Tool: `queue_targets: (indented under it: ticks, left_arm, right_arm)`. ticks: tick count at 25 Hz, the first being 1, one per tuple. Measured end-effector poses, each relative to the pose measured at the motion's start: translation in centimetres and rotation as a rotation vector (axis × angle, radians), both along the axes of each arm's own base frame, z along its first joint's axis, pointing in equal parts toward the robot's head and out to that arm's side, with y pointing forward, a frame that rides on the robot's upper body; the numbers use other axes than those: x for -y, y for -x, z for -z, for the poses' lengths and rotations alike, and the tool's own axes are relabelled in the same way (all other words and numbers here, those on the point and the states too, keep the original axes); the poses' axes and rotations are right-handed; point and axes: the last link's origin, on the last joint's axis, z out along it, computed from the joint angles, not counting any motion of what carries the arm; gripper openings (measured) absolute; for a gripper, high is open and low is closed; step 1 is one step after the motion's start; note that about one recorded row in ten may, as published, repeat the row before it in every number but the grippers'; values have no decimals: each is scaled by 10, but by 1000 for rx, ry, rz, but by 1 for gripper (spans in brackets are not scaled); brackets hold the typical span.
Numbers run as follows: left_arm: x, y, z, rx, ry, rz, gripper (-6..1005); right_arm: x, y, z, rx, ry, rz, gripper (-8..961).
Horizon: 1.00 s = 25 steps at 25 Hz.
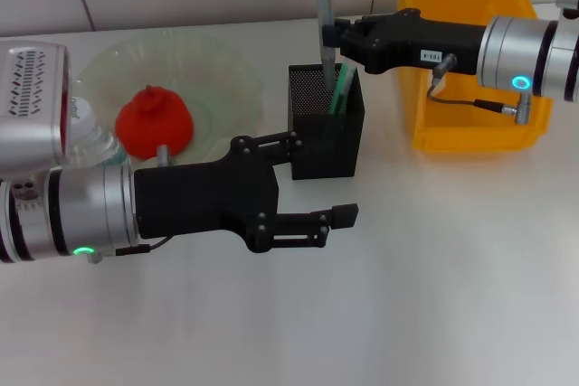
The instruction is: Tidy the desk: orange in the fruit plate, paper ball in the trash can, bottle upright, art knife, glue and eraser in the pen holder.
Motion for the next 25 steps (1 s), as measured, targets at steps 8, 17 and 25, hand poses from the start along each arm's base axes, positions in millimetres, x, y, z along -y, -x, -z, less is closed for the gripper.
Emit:
queue_targets:
  ticks: [8, 17, 25]
  left_arm:
    - [0, -1, 0, 0, 0, 2, 791]
    - [0, 1, 1, -1, 5, -4, 791]
    - [1, 2, 1, -1, 6, -8, 791]
  right_arm:
    - [1, -5, 2, 9, -5, 11, 131]
    - [3, -5, 5, 19, 9, 8, 209]
    - [9, -7, -2, 40, -14, -42, 475]
